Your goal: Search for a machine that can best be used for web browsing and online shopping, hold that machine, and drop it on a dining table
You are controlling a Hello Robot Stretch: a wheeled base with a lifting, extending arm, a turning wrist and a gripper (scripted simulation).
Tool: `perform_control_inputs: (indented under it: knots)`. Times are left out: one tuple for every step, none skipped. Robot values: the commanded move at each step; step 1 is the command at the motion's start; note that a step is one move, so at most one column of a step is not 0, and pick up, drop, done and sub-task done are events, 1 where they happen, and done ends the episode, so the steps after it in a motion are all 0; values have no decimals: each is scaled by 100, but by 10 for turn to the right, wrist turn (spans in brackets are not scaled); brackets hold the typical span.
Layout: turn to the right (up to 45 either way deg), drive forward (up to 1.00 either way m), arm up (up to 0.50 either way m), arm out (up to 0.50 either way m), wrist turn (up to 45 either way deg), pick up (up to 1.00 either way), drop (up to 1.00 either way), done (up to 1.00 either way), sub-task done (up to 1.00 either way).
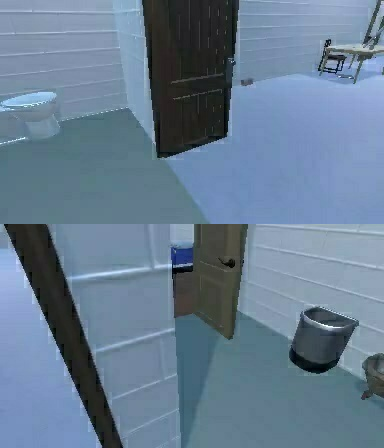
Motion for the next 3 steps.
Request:
perform_control_inputs:
  knots:
    - [450, 0, 0, 0, 0, 0, 0, 0, 0]
    - [450, 0, 0, 0, 0, 0, 0, 0, 0]
    - [420, 0, 0, 0, 0, 0, 0, 0, 0]
